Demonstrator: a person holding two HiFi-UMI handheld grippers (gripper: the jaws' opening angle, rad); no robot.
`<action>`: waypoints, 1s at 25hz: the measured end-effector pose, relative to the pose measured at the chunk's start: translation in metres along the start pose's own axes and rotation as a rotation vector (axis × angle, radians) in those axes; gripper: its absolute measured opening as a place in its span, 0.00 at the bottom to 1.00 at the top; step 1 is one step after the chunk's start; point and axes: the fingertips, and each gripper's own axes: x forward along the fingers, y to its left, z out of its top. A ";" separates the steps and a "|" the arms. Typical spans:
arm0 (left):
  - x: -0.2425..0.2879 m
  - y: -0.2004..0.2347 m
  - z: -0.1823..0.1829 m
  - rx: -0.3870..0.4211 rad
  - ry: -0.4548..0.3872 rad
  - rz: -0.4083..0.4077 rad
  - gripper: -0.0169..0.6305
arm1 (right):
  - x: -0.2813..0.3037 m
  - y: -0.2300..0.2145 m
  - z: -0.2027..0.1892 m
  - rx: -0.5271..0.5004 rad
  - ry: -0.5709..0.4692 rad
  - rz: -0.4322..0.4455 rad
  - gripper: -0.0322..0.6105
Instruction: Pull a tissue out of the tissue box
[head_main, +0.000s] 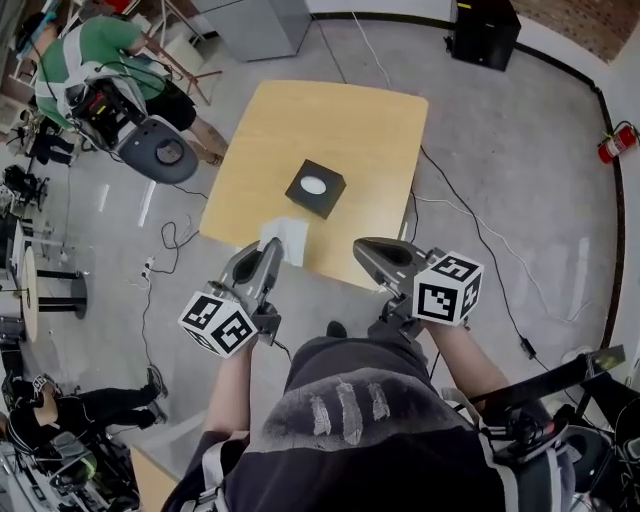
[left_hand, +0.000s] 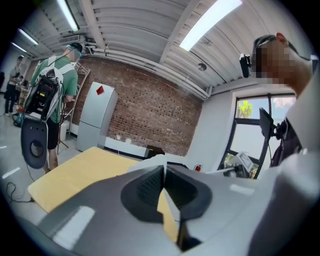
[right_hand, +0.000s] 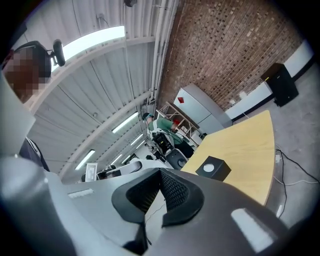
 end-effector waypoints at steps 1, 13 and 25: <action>0.001 -0.003 0.003 0.015 0.001 -0.008 0.03 | 0.000 -0.001 0.001 0.007 -0.006 -0.002 0.05; -0.069 0.035 0.002 0.016 -0.051 -0.033 0.03 | 0.057 0.049 -0.044 -0.040 0.075 -0.022 0.05; -0.150 0.063 -0.015 -0.017 -0.094 -0.141 0.03 | 0.099 0.122 -0.099 -0.141 0.112 -0.080 0.05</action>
